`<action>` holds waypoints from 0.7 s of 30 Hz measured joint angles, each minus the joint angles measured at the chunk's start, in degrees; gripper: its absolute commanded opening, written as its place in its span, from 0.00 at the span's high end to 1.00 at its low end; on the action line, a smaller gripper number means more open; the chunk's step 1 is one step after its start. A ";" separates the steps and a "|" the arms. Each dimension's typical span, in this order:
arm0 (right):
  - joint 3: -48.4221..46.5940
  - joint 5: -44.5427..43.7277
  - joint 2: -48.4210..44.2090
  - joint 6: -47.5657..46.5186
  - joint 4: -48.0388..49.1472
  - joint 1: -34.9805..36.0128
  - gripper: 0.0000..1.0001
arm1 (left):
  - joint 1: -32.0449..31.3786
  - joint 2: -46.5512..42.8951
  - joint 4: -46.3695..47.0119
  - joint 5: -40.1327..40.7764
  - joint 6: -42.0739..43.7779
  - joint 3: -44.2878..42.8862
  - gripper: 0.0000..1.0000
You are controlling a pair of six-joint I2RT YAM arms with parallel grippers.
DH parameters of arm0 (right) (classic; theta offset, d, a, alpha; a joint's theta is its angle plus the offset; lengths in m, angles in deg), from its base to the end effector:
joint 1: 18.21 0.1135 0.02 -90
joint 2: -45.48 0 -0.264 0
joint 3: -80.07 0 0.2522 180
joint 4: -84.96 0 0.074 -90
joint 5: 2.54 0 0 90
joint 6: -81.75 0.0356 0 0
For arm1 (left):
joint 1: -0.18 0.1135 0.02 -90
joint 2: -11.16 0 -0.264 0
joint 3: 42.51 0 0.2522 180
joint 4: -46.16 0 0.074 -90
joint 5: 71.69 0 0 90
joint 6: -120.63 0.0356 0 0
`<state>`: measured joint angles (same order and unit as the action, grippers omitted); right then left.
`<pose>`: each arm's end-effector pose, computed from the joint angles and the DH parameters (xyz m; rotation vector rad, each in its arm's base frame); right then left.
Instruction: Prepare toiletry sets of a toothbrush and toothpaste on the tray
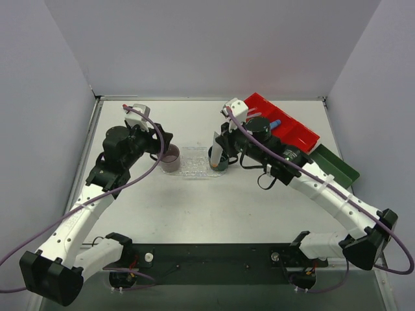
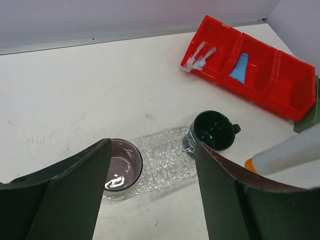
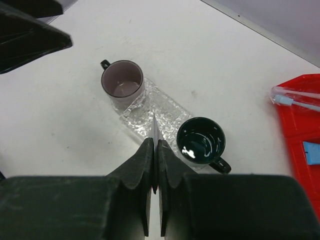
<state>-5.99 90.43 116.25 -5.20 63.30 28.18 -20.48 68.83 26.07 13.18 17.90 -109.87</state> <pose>0.1954 0.2078 0.4171 -0.6757 1.5921 0.6876 0.2188 -0.0859 0.3593 0.1891 1.7685 -0.5017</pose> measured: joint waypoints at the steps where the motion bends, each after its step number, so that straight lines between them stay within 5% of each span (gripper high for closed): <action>1: 0.00 0.72 1.05 0.22 1.16 -1.36 1.00 | 0.00 -0.07 0.00 0.26 0.09 0.00 0.23; 21: -4.17 2.23 18.53 -1.27 12.48 -2.82 1.00 | 0.00 -0.02 -0.81 1.49 0.98 0.00 0.23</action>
<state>-10.16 92.66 134.78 -6.46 75.78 25.36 -20.48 68.81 25.27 14.67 18.89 -109.87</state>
